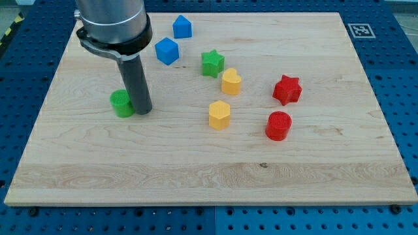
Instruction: Move your arm away from the green circle
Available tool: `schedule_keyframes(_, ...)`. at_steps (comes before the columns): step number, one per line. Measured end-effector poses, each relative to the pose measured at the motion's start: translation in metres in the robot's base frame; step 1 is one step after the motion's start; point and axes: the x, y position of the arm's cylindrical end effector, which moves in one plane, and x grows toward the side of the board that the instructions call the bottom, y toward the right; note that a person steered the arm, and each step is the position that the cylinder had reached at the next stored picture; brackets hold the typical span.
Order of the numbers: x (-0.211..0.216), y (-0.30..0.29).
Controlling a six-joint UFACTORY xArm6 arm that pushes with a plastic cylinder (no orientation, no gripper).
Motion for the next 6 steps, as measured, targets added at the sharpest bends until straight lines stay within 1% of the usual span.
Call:
schedule_keyframes(1,0.0,0.001)
schedule_keyframes(3,-0.002,0.026)
schedule_keyframes(4,-0.02,0.033)
schedule_keyframes(6,-0.072,0.033)
